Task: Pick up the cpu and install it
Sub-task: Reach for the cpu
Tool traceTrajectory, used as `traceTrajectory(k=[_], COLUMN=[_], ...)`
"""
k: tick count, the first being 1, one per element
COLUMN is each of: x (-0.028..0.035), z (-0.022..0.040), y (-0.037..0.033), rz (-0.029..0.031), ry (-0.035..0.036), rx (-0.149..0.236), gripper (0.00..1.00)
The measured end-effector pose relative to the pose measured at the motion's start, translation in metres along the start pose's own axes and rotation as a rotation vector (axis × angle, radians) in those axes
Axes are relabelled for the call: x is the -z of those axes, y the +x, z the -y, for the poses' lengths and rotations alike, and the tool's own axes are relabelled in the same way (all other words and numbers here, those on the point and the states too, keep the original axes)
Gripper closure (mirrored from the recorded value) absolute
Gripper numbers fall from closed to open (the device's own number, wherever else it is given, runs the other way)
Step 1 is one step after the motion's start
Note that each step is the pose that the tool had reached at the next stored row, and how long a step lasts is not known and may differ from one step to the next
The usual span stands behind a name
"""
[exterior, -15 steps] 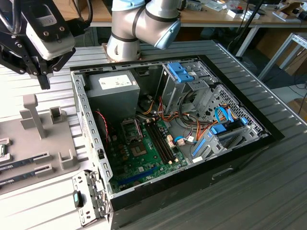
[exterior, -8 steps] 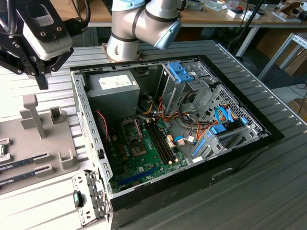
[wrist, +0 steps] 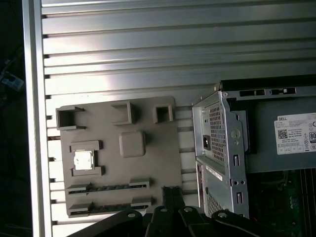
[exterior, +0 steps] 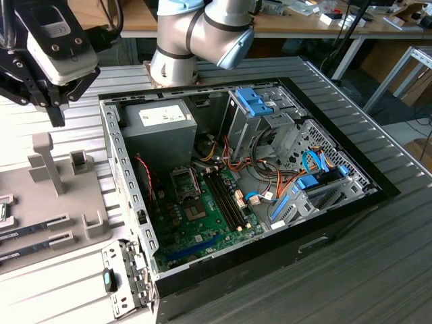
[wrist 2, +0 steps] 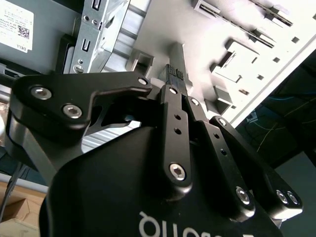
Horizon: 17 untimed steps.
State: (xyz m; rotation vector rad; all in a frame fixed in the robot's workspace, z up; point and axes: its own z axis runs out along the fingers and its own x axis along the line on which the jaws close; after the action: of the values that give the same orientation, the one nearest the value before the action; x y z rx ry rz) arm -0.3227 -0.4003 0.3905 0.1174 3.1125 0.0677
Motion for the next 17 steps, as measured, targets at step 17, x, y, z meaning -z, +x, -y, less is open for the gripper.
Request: traceTrajectory(k=[17], x=[-0.0001], z=[0.0012], y=[0.015], rz=[-0.0001], ry=[0.0001], rx=[0.0], gripper=[0.89])
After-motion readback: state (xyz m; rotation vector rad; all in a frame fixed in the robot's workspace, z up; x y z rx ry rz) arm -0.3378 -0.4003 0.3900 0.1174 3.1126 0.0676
